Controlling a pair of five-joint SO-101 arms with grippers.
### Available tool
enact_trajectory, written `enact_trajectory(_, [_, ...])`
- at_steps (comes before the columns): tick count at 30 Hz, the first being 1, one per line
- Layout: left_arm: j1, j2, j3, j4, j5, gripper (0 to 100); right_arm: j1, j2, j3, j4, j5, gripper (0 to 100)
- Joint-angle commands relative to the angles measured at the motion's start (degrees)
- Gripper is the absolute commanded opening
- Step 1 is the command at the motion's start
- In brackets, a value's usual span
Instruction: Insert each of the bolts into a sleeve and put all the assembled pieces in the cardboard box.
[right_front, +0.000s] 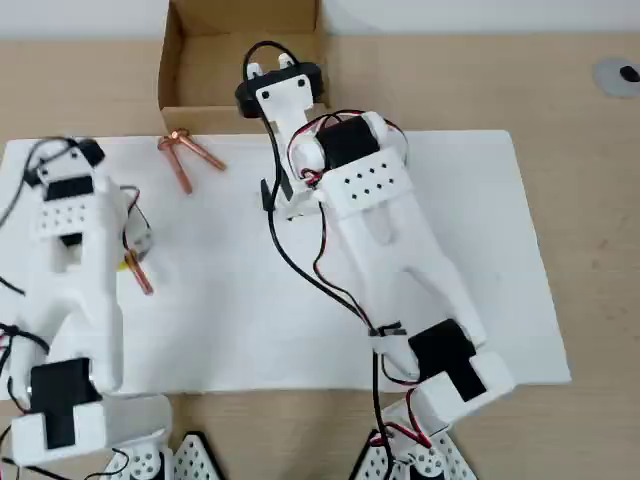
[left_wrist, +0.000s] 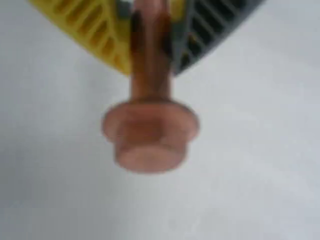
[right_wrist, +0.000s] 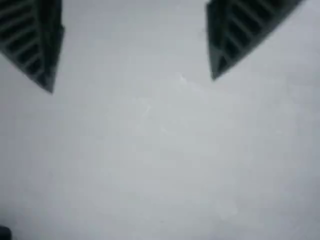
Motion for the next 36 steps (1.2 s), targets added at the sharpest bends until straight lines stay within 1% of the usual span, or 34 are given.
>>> enact_trajectory(1, [-0.26,-4.09,2.99,-6.33,0.62,1,-0.4,-0.04,-0.75,-2.29,-0.18,24.5])
enact_trajectory(5, [-0.62,-1.54,2.81,-10.73,1.58,1,-0.66,0.31,-0.66,-7.74,-0.7,24.5])
enact_trajectory(8, [-1.85,0.48,3.43,-15.12,1.67,1,-1.8,2.24,-0.66,-13.01,-5.54,24.6])
enact_trajectory(14, [-3.08,1.98,3.96,-14.68,1.85,1,-2.77,12.18,-0.75,-18.99,-15.82,24.6])
enact_trajectory(16, [-3.16,1.8,4.31,-14.68,1.85,1,-2.77,15.43,-1.27,-21.54,-17.23,24.7])
enact_trajectory(18, [-3.25,1.98,4.4,-14.59,1.85,1,-2.86,18.59,-3.56,-22.68,-17.93,27.2])
enact_trajectory(22, [-3.52,1.8,6.07,-14.33,1.85,1,-2.86,24.75,-10.95,-22.42,-18.73,38.2])
enact_trajectory(24, [-3.6,1.8,6.86,-14.24,1.85,1,-2.95,27.38,-14.64,-22.42,-18.73,40.8])
enact_trajectory(31, [-3.69,1.8,8.97,-14.51,2.99,1,-5.23,34.86,-25.19,-20.57,-18.29,38.0])
enact_trajectory(36, [-3.78,1.71,8.79,-14.24,4.48,1,-5.14,41.89,-31.78,-17.93,-18.2,37.9])
